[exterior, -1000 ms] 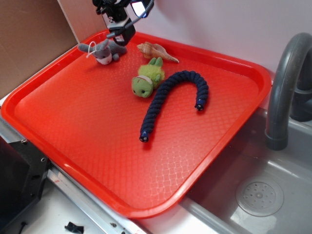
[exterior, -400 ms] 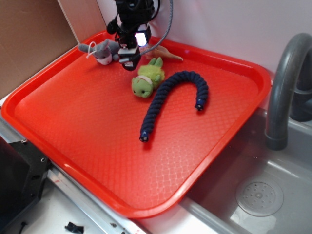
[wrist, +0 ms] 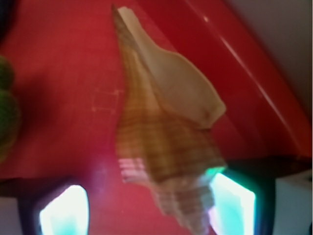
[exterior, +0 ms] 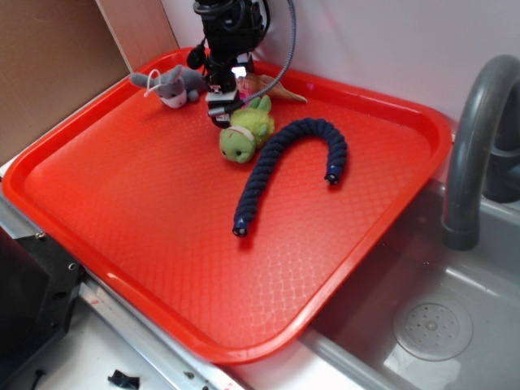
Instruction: Grab the shell.
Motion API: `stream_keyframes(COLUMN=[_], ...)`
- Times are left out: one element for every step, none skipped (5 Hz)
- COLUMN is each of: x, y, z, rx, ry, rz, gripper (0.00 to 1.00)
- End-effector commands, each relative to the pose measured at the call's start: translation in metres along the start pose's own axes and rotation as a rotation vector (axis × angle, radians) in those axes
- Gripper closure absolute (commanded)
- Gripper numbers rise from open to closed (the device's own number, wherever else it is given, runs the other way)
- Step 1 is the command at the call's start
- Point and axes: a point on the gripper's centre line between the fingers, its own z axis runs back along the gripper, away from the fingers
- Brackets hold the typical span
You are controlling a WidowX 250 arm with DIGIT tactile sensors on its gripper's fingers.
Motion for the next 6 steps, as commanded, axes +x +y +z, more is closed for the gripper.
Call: stream_keyframes(x=[0.038, 0.042, 0.049, 0.051, 0.046, 0.035], y=[-0.004, -0.004, -0.004, -0.003, -0.009, -0.023], z=[0.011, 0.005, 0.003, 0.002, 0.014, 0.058], rx=[0.116, 0.142, 0.15, 0.143, 0.147, 0.159], ry=[-0.057, -0.051, -0.051, -0.059, -0.047, -0.004], rz=[0.163, 0.27, 0.318, 0.317, 0.378, 0.546], gripper=[0.0, 1.0, 1.0, 1.0, 1.0, 1.0])
